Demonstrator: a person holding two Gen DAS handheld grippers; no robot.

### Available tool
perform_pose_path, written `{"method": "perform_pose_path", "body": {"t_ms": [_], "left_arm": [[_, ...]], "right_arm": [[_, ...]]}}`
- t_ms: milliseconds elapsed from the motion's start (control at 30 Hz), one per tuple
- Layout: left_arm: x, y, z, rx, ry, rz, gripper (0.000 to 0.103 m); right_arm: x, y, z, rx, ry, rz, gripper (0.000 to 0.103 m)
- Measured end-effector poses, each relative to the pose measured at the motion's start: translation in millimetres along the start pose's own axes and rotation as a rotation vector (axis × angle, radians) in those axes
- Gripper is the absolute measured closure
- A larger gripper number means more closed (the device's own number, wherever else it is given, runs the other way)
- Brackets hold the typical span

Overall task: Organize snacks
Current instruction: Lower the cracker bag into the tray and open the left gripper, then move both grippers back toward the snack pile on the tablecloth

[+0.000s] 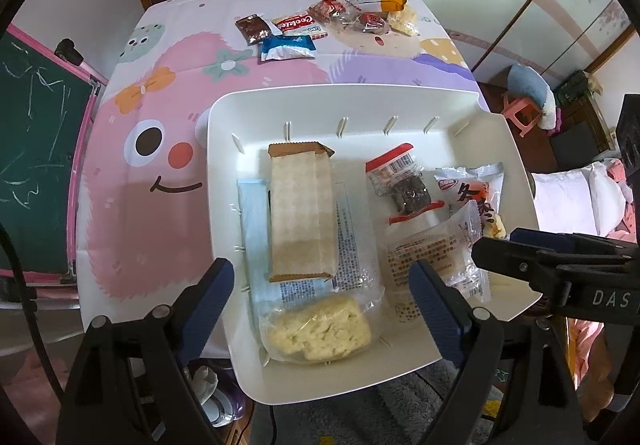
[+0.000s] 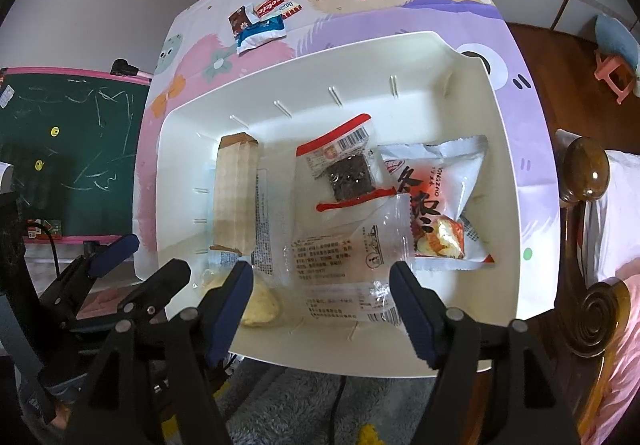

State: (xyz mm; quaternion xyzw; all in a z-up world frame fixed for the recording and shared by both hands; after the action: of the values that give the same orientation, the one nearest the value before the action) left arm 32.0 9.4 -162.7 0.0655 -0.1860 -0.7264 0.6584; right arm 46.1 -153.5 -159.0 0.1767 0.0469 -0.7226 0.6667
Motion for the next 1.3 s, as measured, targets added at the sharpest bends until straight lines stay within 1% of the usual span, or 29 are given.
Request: {"method": "perform_pose_path", "body": {"t_ms": [333, 500, 633, 667, 700, 733, 767, 1000, 1133, 1233, 1300], "left_arm": [[-1.6, 0.9, -1.5, 0.000, 0.001, -0.001, 0.014], [-7.1, 8.8, 0.5, 0.012, 0.003, 0.002, 0.014], [-8.7, 16.7, 3.1, 0.023, 0.004, -0.025, 0.014], [-8.3, 18.5, 3.6, 0.023, 0.001, -0.031, 0.012], [-7.5, 20.2, 3.8, 0.020, -0.007, -0.038, 0.007], [-6.7, 21.3, 3.7, 0.016, -0.018, -0.046, 0.005], [-5.9, 22.8, 3.4, 0.012, -0.024, -0.051, 0.005], [-11.5, 33.6, -0.1, -0.005, 0.001, -0.045, 0.005], [-21.2, 51.0, 9.0, 0.022, 0.021, -0.042, 0.005], [-29.3, 73.2, 21.3, 0.062, 0.034, -0.039, 0.005], [-34.6, 93.5, 29.7, 0.102, 0.051, -0.048, 0.005]], "right_arm": [[-3.6, 3.4, -2.3, -0.002, 0.005, 0.019, 0.032], [-5.1, 6.6, -4.7, -0.003, 0.007, 0.025, 0.032], [-6.9, 11.2, -8.1, -0.009, 0.007, 0.029, 0.032], [-7.3, 12.4, -8.7, -0.011, 0.008, 0.029, 0.032], [-7.8, 13.9, -9.4, -0.013, 0.010, 0.029, 0.032], [-8.4, 14.9, -9.8, -0.014, 0.011, 0.031, 0.032], [-9.2, 16.2, -10.3, -0.014, 0.012, 0.033, 0.032], [-14.3, 26.8, -12.5, -0.009, 0.014, 0.046, 0.032], [-17.2, 36.3, -12.0, -0.005, 0.010, 0.058, 0.032], [-21.0, 50.5, -6.8, 0.011, 0.008, 0.070, 0.032], [-25.1, 64.4, -0.2, 0.034, 0.006, 0.087, 0.032]]}}
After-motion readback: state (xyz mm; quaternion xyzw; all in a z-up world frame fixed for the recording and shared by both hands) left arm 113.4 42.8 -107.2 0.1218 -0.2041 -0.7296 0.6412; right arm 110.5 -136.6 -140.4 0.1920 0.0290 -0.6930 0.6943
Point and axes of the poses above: each gripper's, at about its wrist camera, not at the fingertips, and z roughly against the way its jaws point, x to its right, y to its top, the point moved 4 cm from there along -z, roughly the way its jaws point, and after that the axes turned 6 degrees about x, right-handed, at the moved point
